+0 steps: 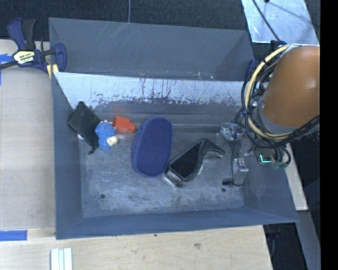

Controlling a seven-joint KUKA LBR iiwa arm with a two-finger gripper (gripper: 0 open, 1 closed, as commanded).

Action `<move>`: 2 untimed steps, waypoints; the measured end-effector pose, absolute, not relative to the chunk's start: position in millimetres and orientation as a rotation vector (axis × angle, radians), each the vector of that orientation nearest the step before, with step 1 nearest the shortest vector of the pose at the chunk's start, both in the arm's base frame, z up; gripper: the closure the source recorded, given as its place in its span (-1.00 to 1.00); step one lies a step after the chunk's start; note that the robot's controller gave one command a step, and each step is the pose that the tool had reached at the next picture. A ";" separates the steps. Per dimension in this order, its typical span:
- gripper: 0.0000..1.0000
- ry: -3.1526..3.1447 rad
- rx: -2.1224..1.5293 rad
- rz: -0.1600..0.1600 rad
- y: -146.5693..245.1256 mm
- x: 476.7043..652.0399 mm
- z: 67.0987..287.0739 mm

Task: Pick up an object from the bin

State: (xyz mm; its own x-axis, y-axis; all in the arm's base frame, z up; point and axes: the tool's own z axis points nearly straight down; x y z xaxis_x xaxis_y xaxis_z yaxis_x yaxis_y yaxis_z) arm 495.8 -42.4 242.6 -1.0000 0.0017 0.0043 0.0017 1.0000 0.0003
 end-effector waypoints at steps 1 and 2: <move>-1.00 -3.075 0.618 -0.002 -14.5 571.7 81.8; 1.00 -3.077 0.618 -0.001 -14.7 572.8 85.4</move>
Offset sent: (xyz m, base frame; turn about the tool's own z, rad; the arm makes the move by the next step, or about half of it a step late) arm 0.0772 0.0283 -0.1578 -0.3991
